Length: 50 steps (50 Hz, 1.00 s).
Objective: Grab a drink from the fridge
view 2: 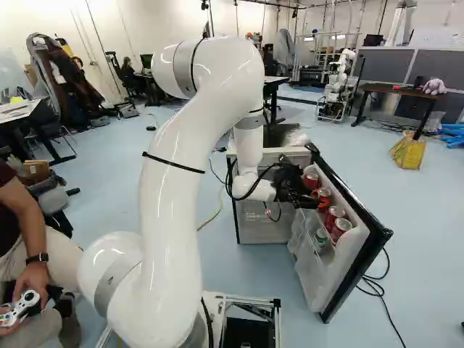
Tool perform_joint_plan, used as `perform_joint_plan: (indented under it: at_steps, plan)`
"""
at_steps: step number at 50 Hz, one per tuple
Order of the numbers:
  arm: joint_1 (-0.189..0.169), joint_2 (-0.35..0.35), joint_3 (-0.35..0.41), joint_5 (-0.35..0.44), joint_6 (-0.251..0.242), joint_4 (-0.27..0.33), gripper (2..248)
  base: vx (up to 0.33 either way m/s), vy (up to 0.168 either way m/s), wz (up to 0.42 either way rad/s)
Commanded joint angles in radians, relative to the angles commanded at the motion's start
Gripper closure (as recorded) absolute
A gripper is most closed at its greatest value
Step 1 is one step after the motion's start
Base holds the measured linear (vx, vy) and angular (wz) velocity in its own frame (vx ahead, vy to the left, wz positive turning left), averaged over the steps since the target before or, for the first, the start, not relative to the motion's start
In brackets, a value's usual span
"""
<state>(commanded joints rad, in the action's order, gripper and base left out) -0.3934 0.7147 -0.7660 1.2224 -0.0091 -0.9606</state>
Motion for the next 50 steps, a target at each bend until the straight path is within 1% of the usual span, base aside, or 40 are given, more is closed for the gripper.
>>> perform_joint_plan:
  at_steps: [27,50]
  plan:
    - [0.014,-0.023,0.04,0.025,0.0,0.0,161,0.0,0.0,0.0]
    - [0.047,-0.048,0.085,0.077,0.0,0.01,161,0.0,0.0,0.0]
